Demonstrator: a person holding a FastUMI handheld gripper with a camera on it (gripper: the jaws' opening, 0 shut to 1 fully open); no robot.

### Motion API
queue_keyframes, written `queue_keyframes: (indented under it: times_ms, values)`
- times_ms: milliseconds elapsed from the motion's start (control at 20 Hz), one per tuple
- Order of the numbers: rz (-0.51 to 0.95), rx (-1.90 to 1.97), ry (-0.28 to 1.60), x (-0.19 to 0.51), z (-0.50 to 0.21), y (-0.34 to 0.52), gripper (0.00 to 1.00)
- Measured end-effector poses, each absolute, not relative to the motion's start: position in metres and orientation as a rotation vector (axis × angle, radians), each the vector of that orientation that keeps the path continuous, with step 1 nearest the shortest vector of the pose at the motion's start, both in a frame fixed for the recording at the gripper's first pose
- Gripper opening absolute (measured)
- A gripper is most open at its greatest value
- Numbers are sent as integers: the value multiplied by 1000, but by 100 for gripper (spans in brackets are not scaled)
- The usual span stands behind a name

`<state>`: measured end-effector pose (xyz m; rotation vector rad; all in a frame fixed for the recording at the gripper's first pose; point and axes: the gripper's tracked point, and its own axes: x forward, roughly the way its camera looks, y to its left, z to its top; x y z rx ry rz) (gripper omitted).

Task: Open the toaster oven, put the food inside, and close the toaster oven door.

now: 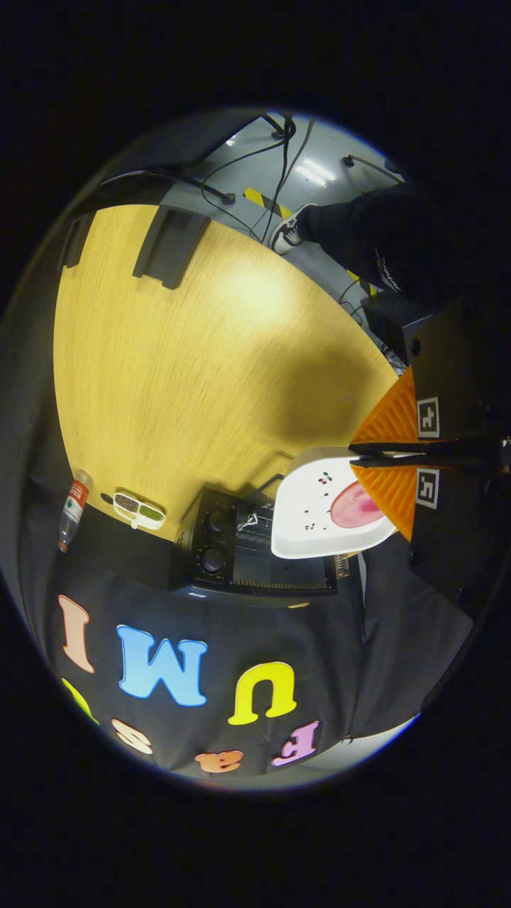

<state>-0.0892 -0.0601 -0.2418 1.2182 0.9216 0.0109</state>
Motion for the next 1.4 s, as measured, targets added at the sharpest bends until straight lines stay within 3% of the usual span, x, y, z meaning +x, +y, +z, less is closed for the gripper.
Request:
queue_keyframes:
  times_ms: [800, 1400]
  values:
    - [114, 1179, 1014, 22, -241, 42, 2]
    - [-28, 1277, 1026, 109, -275, 55, 2]
